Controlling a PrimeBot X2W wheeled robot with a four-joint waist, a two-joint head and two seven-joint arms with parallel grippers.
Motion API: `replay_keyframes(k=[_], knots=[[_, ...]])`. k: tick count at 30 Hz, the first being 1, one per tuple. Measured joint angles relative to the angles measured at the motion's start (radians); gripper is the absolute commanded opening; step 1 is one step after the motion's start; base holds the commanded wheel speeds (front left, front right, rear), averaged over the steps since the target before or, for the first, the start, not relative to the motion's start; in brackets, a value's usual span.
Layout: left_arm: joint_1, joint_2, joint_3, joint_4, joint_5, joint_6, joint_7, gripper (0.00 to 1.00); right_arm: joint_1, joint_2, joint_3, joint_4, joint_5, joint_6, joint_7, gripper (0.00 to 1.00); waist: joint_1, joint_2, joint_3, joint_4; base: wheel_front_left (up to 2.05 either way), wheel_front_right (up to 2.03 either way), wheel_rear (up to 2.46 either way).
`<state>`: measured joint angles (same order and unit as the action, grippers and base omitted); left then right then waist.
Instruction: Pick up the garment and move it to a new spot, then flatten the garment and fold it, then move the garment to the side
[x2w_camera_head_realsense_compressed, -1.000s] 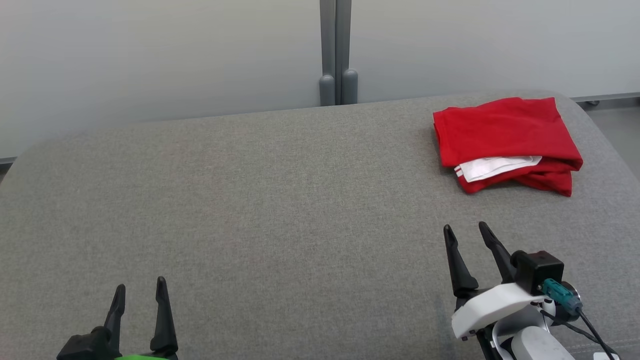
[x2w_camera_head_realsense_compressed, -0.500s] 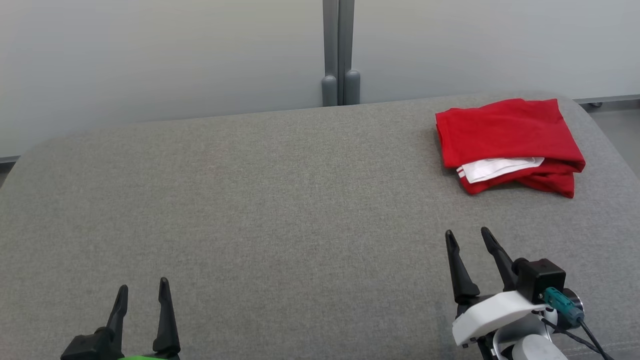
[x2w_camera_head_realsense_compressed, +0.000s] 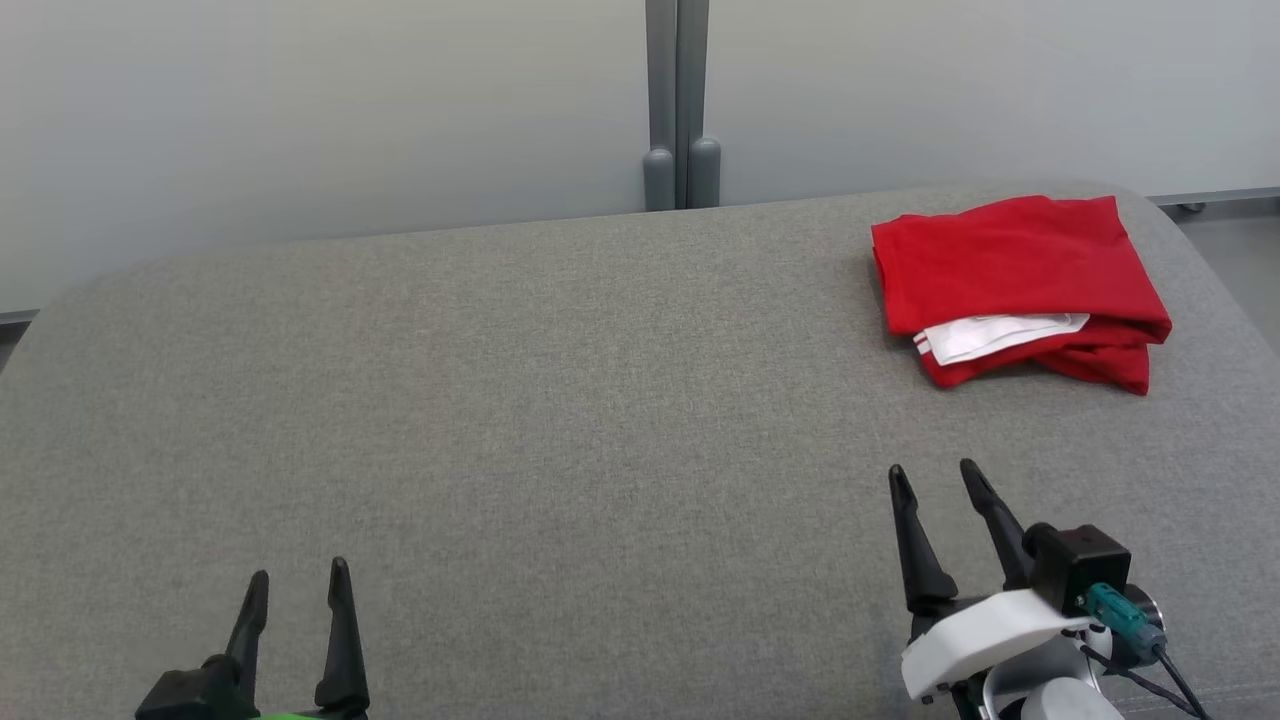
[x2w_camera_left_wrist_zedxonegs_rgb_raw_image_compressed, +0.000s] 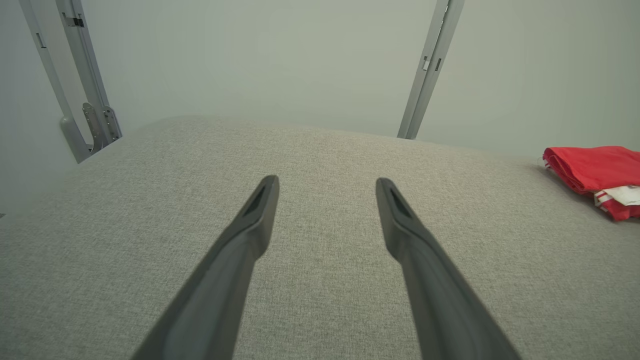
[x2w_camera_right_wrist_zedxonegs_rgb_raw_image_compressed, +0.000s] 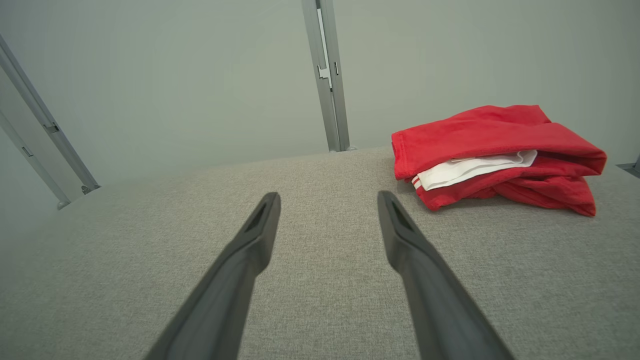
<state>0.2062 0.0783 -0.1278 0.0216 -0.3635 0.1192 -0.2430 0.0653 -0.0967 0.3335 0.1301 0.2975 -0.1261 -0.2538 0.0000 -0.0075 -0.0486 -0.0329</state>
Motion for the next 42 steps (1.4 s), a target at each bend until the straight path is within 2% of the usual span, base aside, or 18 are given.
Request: replay_keyframes(k=[1, 6, 12, 42], knots=[[0.000, 0.000, -0.001, -0.001, 0.001, -0.001, 0.000, 0.00, 0.003, 0.000, -0.001, 0.000, -0.001, 0.000, 0.000, 0.00, 0.0000, 0.0000, 0.000, 0.000, 0.00, 0.00, 0.00], [0.003, -0.010, -0.008, 0.052, 0.000, -0.001, 0.005, 0.00, 0.038, 0.004, 0.004, 0.047, 0.002, 0.002, 0.002, 0.00, 0.0000, 0.0000, 0.001, 0.000, 0.00, 0.00, 0.00], [0.004, -0.011, -0.010, 0.057, -0.040, -0.006, 0.006, 0.00, 0.051, 0.005, 0.003, 0.042, 0.035, 0.012, 0.002, 0.00, 0.0000, 0.0000, 0.004, 0.001, 0.00, 0.00, 0.00], [-0.029, -0.022, 0.030, 0.074, -0.416, -0.067, 0.094, 0.00, 0.043, 0.011, -0.105, 0.026, 0.447, 0.062, 0.079, 0.00, 0.0000, 0.0001, 0.020, 0.011, 0.00, 0.00, 0.00]])
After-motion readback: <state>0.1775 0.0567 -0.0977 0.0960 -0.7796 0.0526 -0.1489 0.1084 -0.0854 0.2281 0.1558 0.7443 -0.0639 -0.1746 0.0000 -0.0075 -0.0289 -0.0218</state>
